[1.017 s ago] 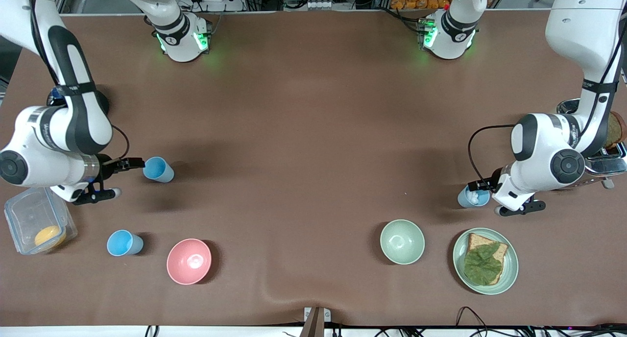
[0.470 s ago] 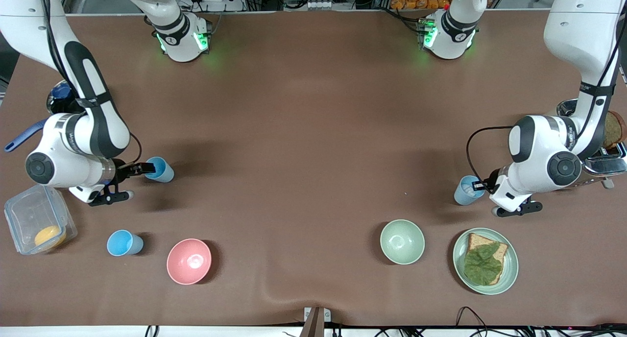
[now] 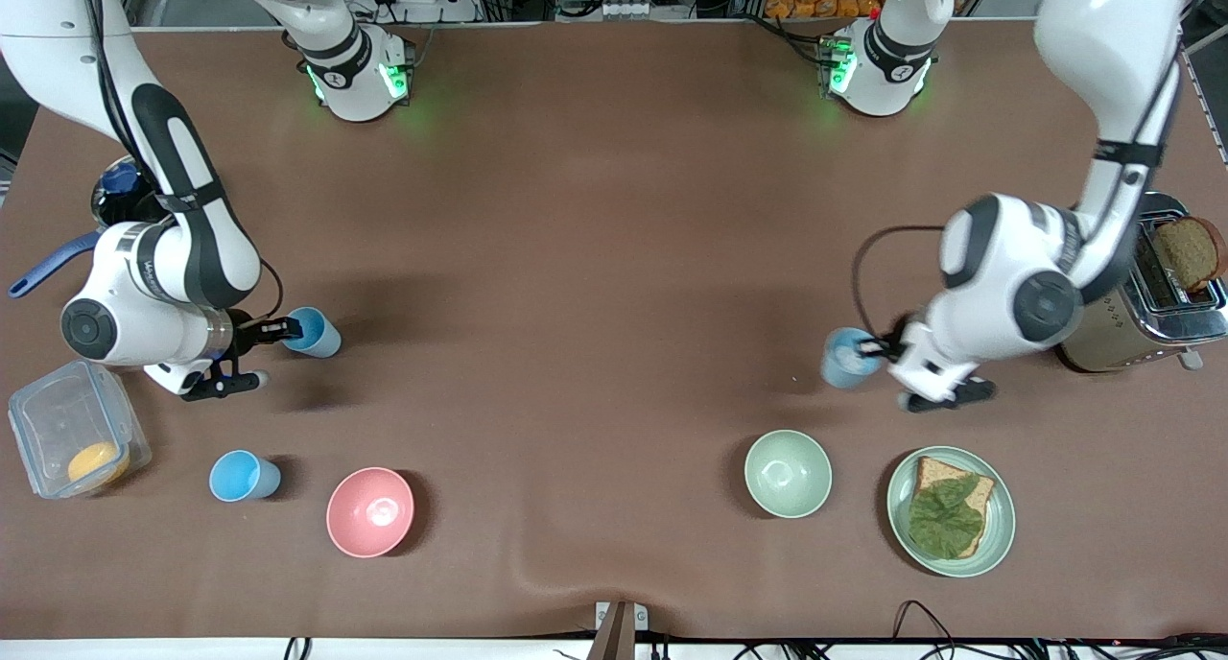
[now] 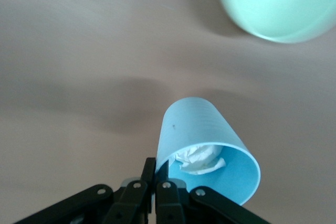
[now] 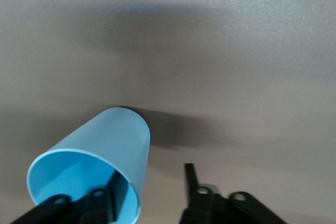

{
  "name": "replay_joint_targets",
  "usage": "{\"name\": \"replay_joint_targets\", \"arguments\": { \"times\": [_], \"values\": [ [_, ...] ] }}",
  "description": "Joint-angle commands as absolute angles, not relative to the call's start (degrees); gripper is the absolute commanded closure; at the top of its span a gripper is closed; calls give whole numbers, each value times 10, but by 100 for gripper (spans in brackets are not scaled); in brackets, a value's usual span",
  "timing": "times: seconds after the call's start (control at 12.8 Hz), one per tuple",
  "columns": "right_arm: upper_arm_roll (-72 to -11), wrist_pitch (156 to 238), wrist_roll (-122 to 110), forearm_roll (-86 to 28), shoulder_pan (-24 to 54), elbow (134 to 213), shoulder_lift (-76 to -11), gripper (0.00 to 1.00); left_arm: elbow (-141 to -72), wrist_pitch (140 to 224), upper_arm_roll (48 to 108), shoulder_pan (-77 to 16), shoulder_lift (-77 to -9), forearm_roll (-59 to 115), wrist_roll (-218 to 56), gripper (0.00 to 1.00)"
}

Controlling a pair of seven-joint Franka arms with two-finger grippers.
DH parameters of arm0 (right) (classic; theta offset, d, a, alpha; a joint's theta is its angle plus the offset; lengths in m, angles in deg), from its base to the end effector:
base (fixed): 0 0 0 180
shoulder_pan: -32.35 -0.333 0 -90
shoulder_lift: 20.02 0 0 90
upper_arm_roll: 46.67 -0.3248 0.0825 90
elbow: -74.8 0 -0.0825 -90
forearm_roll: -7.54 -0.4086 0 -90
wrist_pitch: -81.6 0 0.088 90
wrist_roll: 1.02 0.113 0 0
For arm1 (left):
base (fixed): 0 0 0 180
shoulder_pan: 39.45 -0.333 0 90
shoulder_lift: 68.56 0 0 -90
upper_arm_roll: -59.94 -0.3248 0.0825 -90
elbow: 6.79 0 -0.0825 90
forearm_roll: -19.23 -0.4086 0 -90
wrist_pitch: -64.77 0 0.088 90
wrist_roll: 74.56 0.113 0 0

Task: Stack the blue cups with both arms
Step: 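Carry the tissue cup to mid-table with the left gripper while the right lifts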

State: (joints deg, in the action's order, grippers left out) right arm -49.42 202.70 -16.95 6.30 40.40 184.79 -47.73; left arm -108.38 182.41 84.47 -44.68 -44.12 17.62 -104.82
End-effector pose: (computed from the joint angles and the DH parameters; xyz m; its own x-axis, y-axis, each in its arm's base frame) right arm 0.6097 -0.0559 0.2024 0.9479 0.1777 -0.2644 0.1523 -0.9818 -0.1138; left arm 0.6297 -0.1973 0.3190 0.9670 0.1912 -0.1682 0.2058 -0.9758 0.0741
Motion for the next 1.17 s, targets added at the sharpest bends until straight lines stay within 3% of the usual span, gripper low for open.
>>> {"name": "replay_joint_targets", "arguments": {
  "times": [0.0, 0.55, 0.94, 1.02, 1.1],
  "values": [
    [-496, 2033, -162, 53, 401, 1849, -479, 100, -1069, 1804, 917, -426, -432, 184, -1194, 100],
    [-498, 2006, -164, 53, 399, 1834, -446, 100, -955, 1828, 928, -220, -269, 201, -1444, 100],
    [-531, 1792, -155, 13, 396, 1677, -427, 100, -953, 1897, 927, -199, -225, 216, -1460, 100],
    [-531, 1745, -153, -15, 396, 1640, -424, 100, -953, 1897, 927, -199, -225, 213, -1460, 91],
    [-530, 1713, -149, -45, 396, 1614, -411, 100, -953, 1897, 926, -202, -225, 216, -1458, 46]
  ]
}}
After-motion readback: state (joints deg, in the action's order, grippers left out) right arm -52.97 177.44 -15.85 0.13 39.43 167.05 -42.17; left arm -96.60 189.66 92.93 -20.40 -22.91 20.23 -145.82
